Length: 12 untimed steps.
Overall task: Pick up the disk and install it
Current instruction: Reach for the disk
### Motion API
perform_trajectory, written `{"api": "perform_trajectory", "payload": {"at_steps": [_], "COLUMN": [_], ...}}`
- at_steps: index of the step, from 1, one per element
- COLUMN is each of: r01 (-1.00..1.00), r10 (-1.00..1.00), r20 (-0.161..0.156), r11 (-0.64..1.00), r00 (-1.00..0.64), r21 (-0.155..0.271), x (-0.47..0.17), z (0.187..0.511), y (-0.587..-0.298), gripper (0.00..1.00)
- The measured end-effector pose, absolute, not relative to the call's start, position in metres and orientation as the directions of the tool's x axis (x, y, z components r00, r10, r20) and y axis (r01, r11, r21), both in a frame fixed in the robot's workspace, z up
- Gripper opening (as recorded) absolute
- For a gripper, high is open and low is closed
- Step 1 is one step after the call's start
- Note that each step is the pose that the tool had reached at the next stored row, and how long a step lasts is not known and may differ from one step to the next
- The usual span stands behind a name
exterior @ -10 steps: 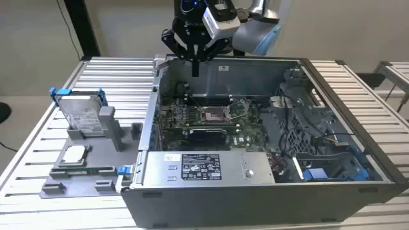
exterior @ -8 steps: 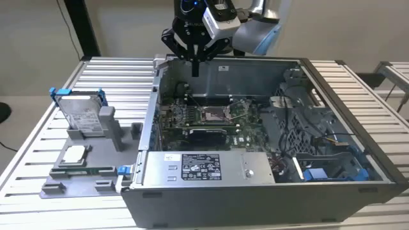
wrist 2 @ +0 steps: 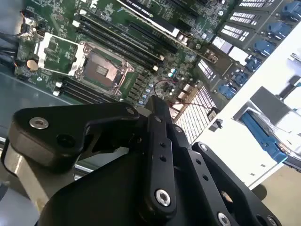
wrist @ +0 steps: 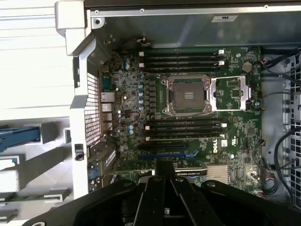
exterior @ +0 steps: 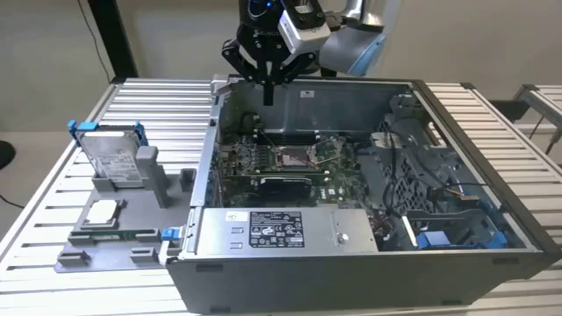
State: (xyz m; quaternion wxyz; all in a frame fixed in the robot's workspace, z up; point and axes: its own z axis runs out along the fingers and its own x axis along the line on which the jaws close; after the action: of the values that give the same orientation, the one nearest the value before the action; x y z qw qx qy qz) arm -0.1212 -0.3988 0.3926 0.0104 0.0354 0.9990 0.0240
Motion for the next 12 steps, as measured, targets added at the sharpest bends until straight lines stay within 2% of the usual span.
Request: {"api": "perform_trajectory", "payload": {"at_steps": [12], "r01": [0.070], "r10": [0.071], "r20": [-0.019], "r11": [0.996], "r00": [-0.997], "r21": [0.049], "x": [-0.137], "z": [0.393], "y": [-0.391], "gripper": [0.00]}}
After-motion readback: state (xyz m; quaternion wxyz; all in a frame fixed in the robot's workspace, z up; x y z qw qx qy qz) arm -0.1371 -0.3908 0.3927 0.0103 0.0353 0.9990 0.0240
